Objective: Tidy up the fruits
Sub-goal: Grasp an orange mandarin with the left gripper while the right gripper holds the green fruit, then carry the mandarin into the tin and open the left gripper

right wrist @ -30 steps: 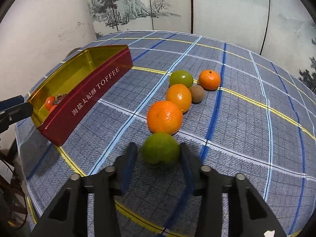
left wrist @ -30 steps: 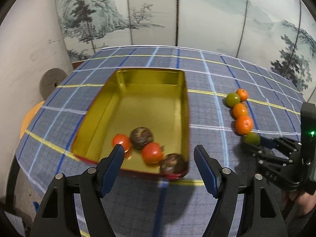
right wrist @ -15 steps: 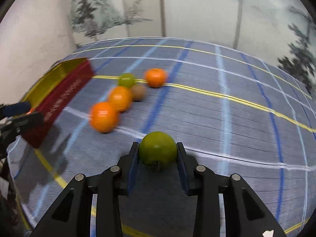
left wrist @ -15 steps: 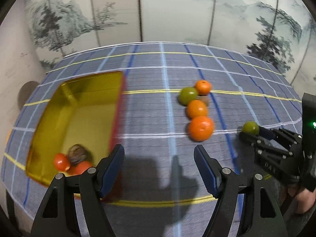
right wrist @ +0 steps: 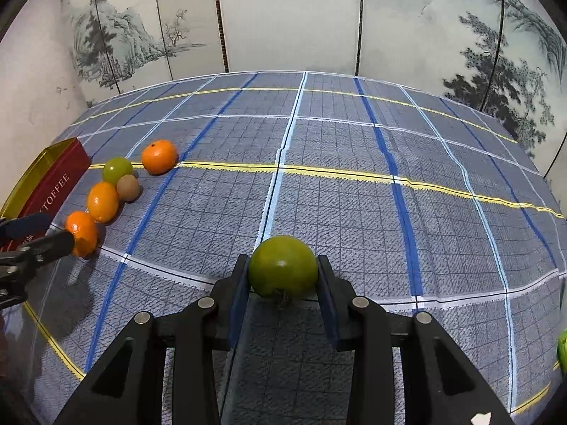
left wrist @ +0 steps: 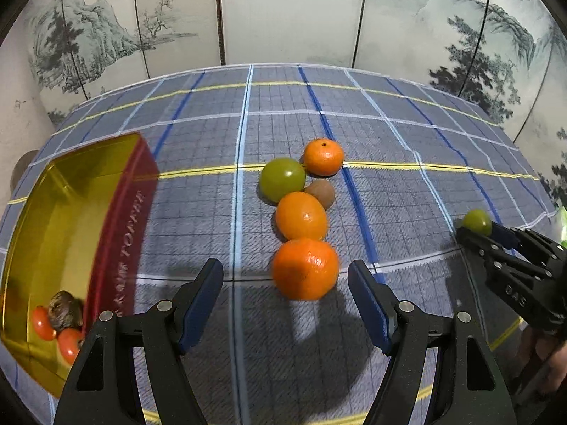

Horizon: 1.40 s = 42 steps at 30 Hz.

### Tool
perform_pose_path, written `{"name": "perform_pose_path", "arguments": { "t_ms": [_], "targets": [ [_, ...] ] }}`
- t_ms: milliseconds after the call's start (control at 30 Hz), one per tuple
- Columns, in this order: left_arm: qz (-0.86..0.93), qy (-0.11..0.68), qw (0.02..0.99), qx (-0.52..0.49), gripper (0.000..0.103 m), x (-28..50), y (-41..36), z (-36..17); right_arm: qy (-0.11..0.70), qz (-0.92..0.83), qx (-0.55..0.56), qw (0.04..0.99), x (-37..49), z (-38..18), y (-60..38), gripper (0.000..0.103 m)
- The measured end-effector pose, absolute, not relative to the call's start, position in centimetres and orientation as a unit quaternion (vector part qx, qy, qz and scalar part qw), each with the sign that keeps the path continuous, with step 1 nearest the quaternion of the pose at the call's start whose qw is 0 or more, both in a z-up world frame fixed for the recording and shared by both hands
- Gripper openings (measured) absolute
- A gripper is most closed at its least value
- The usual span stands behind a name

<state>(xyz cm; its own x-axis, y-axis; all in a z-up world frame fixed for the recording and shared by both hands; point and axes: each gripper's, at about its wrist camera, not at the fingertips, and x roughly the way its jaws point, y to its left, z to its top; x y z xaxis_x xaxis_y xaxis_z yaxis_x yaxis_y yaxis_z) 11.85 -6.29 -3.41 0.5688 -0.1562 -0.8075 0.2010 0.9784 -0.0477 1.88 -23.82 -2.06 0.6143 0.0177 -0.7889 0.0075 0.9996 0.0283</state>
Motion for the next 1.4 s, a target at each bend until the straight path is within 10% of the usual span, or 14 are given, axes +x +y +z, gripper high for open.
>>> {"name": "perform_pose_path", "arguments": {
  "t_ms": [333, 1400],
  "targets": [
    [-0.107, 0.469, 0.876, 0.025, 0.042, 13.1, -6.8, -4.9, 0.441, 0.006, 0.015, 0.897, 2.1, -2.1, -23.8, 0.034],
    [-0.055, 0.431, 0.900, 0.029, 0.041, 9.5, -0.9, -0.1, 0.446, 0.000, 0.015, 0.895, 2.2, -2.5, -23.8, 0.034]
  ]
}}
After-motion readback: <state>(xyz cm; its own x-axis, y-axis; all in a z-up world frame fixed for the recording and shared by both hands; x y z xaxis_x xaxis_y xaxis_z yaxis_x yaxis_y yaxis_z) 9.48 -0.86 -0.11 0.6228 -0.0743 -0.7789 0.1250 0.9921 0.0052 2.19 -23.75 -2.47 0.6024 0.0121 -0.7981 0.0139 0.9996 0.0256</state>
